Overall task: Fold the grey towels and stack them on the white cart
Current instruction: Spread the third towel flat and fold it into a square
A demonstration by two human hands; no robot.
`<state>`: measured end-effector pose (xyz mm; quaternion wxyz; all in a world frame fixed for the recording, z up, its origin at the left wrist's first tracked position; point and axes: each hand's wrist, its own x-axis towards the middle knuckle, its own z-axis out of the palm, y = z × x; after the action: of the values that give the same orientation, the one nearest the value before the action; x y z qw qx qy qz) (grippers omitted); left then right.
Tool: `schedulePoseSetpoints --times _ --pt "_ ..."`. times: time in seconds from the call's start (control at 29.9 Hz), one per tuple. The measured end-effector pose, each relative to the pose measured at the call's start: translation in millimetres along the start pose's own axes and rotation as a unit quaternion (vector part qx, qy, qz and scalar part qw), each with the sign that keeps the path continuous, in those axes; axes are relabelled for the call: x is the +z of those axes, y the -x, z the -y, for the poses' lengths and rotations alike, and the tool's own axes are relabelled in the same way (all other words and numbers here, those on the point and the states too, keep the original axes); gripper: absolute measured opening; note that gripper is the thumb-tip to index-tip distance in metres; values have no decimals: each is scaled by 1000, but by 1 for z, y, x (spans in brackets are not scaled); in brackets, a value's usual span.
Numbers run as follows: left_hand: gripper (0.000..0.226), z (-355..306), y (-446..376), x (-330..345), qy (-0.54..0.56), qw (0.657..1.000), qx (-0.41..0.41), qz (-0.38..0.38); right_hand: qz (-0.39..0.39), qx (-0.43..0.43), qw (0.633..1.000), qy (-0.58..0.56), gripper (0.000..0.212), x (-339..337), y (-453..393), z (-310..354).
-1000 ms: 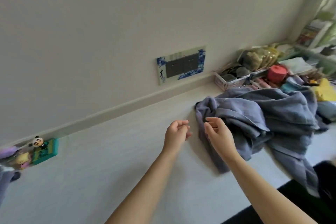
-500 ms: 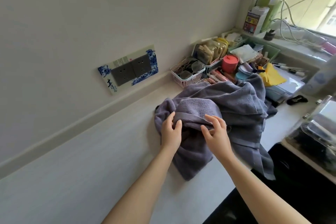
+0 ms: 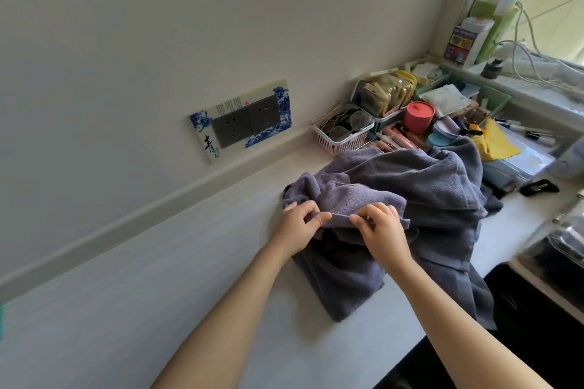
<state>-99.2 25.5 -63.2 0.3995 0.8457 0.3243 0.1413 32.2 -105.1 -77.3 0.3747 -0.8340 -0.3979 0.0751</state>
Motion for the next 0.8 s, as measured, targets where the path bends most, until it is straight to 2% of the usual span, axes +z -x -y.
schedulePoseSetpoints --times 0.07,0.17,0.27,0.37,0.57,0.7,0.8 --pt "34 -11 6 -27 77 995 -21 -57 8 -34 999 18 19 0 -7 19" --pt "32 -14 24 -77 131 980 -20 -150 36 -82 995 32 25 8 -13 55" --pt "33 -6 43 -113 143 968 -22 -204 55 -82 994 -39 27 8 -16 90" --pt "38 16 80 -156 156 949 -35 -272 92 -134 983 -81 23 21 -1 142" --pt "39 80 192 -225 168 907 -119 -367 216 -174 943 -183 17 74 58 251" --pt "49 128 272 -258 195 872 -177 -413 323 -198 907 -184 21 121 107 308" --pt "36 159 324 -271 229 832 -244 -442 389 -215 878 -176 22 156 150 341"
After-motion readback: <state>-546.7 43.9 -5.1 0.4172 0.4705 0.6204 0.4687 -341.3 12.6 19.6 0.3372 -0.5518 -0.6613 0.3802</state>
